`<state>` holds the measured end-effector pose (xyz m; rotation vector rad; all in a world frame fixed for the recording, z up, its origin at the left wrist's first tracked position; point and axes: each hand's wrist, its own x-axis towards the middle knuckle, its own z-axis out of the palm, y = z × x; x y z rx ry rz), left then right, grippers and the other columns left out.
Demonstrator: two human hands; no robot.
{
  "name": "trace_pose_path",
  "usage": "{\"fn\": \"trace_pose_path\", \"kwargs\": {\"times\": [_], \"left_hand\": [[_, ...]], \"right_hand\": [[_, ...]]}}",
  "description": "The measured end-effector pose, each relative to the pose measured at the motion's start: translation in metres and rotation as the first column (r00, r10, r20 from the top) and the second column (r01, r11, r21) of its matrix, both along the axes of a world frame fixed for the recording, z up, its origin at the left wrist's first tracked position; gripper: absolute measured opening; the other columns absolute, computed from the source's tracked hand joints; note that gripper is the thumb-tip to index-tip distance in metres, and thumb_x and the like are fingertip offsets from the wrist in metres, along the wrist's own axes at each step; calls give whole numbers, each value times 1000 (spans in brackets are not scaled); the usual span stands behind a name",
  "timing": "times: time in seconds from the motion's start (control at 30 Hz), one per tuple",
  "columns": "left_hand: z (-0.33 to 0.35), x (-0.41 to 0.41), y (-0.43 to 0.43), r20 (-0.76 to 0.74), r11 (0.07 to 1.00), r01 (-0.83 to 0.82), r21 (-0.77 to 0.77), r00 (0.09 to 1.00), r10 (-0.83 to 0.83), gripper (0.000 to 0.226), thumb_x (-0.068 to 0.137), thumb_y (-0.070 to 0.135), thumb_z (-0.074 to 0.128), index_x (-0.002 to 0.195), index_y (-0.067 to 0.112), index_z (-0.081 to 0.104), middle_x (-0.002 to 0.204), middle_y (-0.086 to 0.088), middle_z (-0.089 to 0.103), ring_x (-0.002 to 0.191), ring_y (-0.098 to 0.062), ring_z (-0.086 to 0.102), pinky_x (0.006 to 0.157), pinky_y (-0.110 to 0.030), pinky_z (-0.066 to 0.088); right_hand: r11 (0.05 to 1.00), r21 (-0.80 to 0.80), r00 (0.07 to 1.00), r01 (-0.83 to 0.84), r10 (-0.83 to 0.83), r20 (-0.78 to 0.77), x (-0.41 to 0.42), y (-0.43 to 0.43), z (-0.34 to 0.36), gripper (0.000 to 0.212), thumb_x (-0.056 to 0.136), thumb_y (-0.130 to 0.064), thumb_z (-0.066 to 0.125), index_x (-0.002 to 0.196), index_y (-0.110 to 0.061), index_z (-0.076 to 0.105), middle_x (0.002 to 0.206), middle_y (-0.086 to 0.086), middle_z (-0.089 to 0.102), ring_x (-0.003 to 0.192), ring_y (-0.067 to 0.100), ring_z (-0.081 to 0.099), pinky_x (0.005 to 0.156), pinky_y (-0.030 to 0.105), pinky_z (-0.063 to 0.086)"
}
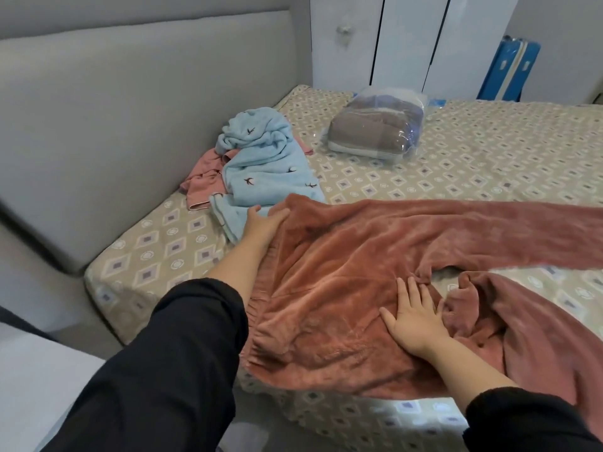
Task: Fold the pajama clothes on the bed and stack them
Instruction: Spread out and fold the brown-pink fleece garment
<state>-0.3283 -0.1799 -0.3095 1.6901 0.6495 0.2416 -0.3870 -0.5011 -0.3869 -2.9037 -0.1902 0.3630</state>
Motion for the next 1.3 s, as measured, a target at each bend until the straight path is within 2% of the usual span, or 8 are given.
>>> {"fn": "trace_pose_path", "kwargs": {"times": [0.17,0.37,0.67,0.83,0.97,1.13,1.23,1.3], "left_hand": [[14,0,28,137,839,-222,498,975,176,56,87,7,52,139,23,41,120,-7,57,111,-28,56,84,-30,41],[2,-30,-79,-176,456,212,865,977,-120,79,89,25,53,154,22,7,160,-10,7,147,-30,7,115,-54,14],[-55,-107,-158,-186,421,335,843,916,-356,46,97,17,38,143,17,45,153,-3,37,144,-19,24,117,-41,14],[-41,-108,-198,-234,346,389,854,880,-413,53,100,28,34,151,21,25,160,-4,17,148,-22,7,117,-49,7],[-39,-123,-274,-172,373,510,775,739,-651,57,101,34,30,154,21,14,161,-1,12,149,-19,5,118,-46,4],[-48,-125,-292,-195,379,513,771,756,-625,62,100,39,31,155,20,10,161,3,15,148,-16,9,119,-45,8],[-52,-124,-288,-173,379,517,768,736,-654,63,99,43,30,155,27,6,161,6,13,148,-13,8,120,-42,6],[-53,-124,-289,-170,365,509,779,733,-659,64,98,46,30,154,32,4,161,8,13,148,-12,7,120,-42,7]], "right_hand": [[1000,-20,1000,-11,11,12,1,0,-2,78,94,-61,24,153,-22,-9,160,0,-15,147,23,-13,116,52,-1],[1000,-13,999,-11,10,-32,-1,2,5,78,94,-60,24,153,-21,-9,160,1,-16,147,24,-14,116,51,-1],[930,368,996,-19,49,-72,-14,-21,66,49,100,-32,44,146,-17,38,154,5,34,142,20,27,113,29,18],[962,267,785,59,-210,583,-54,-100,88,33,82,-6,63,114,-3,64,128,19,58,121,37,51,104,42,36],[775,270,776,572,-618,129,-72,-164,81,56,89,-39,61,130,-2,47,131,19,52,120,38,49,100,44,40],[748,544,925,380,-308,-222,-66,-218,107,18,90,-20,65,104,-13,70,102,6,72,86,13,65,75,20,48],[648,640,770,414,-624,134,-34,-257,135,17,86,-18,63,103,-16,67,101,14,70,81,19,64,74,17,50],[666,547,577,507,-734,358,-14,-274,140,54,85,-30,63,134,-16,47,123,21,57,110,36,55,96,36,45]]}}
